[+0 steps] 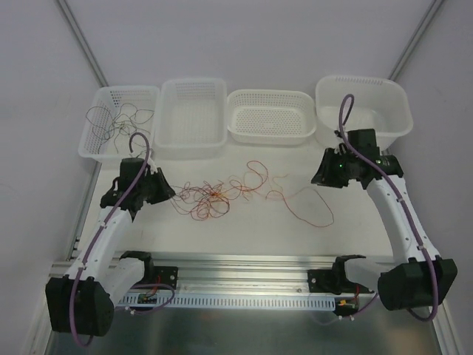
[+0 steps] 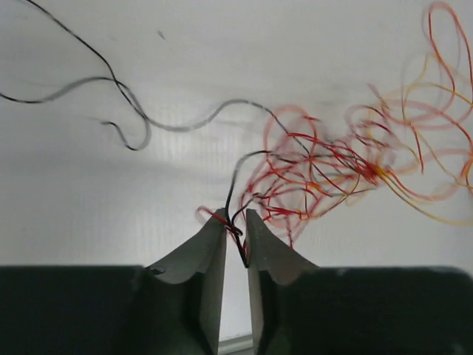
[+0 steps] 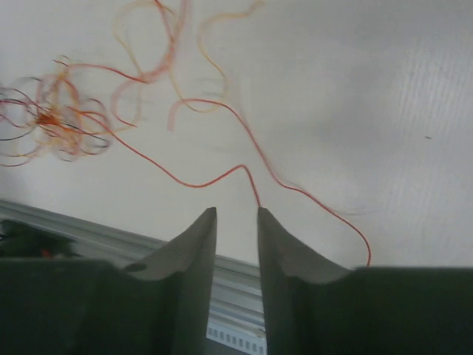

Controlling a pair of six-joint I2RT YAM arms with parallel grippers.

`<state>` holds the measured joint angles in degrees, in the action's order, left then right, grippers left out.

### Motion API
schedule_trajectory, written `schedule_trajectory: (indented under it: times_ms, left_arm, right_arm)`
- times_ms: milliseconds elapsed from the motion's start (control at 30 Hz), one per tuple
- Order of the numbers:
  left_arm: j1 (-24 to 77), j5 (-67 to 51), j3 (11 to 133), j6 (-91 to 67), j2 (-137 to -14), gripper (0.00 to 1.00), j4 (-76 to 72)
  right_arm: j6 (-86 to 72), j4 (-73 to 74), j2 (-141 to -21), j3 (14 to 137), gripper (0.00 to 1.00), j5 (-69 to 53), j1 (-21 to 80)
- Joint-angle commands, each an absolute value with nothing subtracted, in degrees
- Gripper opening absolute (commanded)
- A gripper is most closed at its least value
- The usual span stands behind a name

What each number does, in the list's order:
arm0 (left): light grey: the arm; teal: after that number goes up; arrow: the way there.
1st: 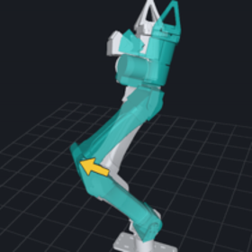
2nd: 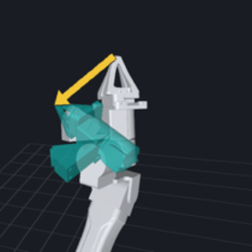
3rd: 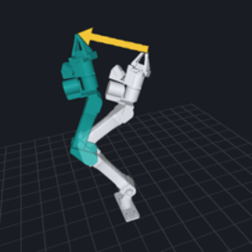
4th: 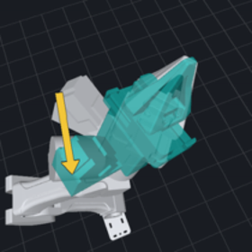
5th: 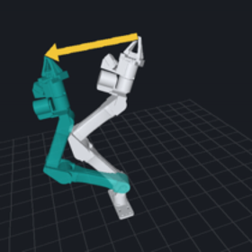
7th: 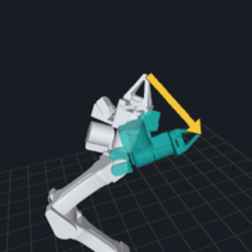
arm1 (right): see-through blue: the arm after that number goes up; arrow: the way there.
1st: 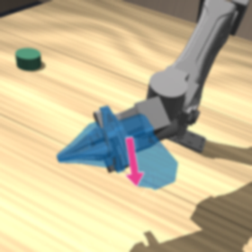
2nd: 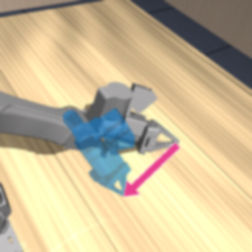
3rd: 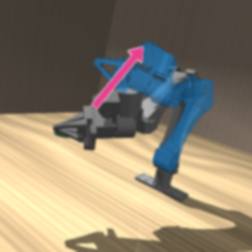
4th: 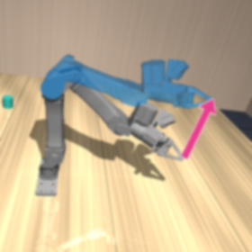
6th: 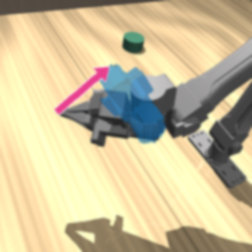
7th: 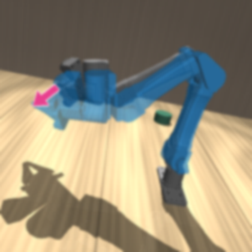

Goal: Untangle the cables

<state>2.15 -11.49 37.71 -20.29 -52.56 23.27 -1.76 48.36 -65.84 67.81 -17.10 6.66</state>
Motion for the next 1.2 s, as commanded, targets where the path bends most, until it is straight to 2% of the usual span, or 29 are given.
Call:
schedule_trajectory:
  times_ms: [0,33,67,133,167,200,333,500,733,900,1167]
  left_arm:
    - [7.7,-20.8,36.0,-23.5,-53.6,0.21,23.5]
    - [9.3,-20.7,35.7,-24.5,-53.4,0.27,23.4]
    - [12.0,-20.5,35.4,-26.3,-52.3,0.44,23.4]
    - [13.5,-20.1,35.1,-28.9,-50.5,0.62,23.4]
    - [14.4,-20.1,35.1,-29.5,-48.4,0.69,23.4]
    - [14.6,-20.1,35.1,-29.9,-47.1,0.81,23.4]
    - [15.8,-21.7,36.6,-31.4,-44.1,0.94,23.4]
    - [21.1,-20.9,38.9,-32.9,-45.1,0.97,23.4]
    - [32.9,-11.2,39.6,-36.2,-52.8,0.88,21.6]
    - [38.0,-6.1,41.0,-36.1,-63.2,0.73,16.5]
    - [40.2,-6.1,41.7,-33.1,-75.4,0.70,5.9]
  right_arm:
    - [1.1,48.8,-65.4,63.2,0.35,-5.8,10.6]
    - [1.3,48.8,-65.3,62.7,0.50,-4.3,11.9]
    - [1.4,48.7,-65.1,62.8,0.55,-3.1,13.3]
    - [1.7,48.2,-64.7,63.6,0.64,-2.1,17.7]
    - [1.8,47.3,-64.4,64.1,0.64,-2.0,19.0]
    - [1.8,46.6,-63.9,64.6,0.65,-1.8,22.0]
    - [1.0,39.8,-64.6,65.2,0.65,-4.5,29.0]
    - [6.1,33.7,-72.1,67.0,0.64,-10.7,37.2]
    - [11.3,27.0,-82.1,65.7,0.59,-19.1,44.3]
    - [8.2,17.6,-88.0,62.1,0.53,-24.2,44.5]
    - [2.5,6.2,-94.6,57.7,0.53,-27.8,44.6]
